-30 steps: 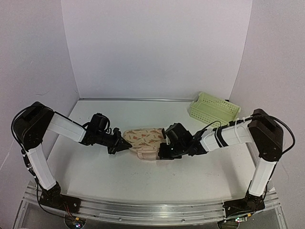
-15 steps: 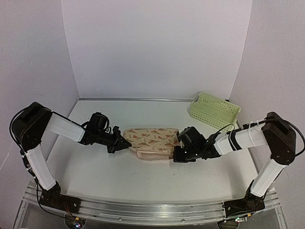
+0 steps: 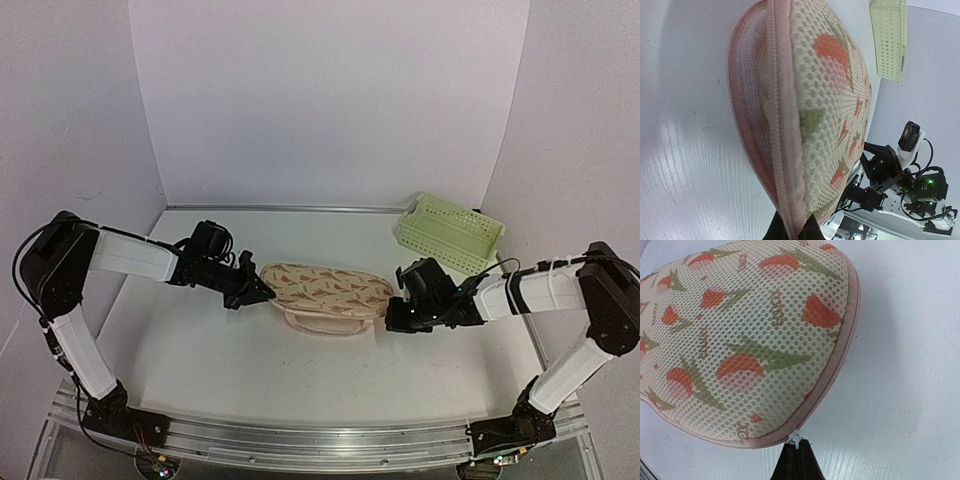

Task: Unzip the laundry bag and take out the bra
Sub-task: Unzip the zipper of the laundry bag, then hold the laundry bag at the center of the board.

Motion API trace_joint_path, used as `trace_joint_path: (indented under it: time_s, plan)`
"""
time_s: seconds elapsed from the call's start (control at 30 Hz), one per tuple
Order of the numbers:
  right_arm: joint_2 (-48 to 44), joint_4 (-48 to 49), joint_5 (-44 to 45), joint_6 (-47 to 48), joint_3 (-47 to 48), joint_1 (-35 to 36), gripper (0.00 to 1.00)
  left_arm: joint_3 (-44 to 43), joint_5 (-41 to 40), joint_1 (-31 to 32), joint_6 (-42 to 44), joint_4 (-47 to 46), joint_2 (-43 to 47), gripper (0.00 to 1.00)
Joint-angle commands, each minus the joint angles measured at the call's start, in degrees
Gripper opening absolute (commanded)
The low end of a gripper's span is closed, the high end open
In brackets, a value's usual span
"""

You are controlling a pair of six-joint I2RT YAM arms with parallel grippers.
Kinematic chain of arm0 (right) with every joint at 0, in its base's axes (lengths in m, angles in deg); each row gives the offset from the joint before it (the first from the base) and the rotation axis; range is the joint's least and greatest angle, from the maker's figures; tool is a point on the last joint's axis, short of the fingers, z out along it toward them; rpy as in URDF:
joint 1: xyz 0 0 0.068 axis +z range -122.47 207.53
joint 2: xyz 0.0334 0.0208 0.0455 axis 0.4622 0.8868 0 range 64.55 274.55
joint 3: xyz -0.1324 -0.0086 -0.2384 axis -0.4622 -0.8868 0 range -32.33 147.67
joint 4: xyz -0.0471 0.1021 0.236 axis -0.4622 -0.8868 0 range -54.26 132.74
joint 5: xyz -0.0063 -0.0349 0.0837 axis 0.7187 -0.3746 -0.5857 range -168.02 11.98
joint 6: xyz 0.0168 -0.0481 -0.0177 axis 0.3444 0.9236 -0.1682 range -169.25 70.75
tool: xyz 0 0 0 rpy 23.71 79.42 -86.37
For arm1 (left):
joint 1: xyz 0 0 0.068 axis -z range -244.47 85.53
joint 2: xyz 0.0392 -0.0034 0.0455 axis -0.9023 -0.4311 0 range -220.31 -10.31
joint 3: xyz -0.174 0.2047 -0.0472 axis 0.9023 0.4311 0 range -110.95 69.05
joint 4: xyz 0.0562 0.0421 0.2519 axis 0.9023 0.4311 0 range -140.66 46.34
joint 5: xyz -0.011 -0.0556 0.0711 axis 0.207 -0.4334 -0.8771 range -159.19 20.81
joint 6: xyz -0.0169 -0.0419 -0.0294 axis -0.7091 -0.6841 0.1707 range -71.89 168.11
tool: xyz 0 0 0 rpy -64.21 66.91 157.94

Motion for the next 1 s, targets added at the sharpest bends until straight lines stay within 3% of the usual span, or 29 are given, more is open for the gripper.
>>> trace_joint_path:
  time_s: [0.0,0.43,0.77,0.97]
  plan:
    - [-3.68,-3.19,2.03,1.09,-1.15,-0.7,0.0,-4.5,-2.83,-1.61,4.8,4.73,1.95,0.0]
    - [-3.44,-3.0,-2.85,0.01,1.21,10.17,0.0,-16.98,-2.26,-4.07,9.83,10.06,-5.47,0.0]
    - [4.83,-2.99,-5.63,-2.38,9.3,12.23,0.0,-24.63,-2.5,-6.11,12.83,13.95,-11.04,0.17]
    - [10.66,-3.3,-8.06,-3.02,16.02,12.28,0.0,-27.37,-4.47,-7.86,15.74,18.53,-11.29,0.35]
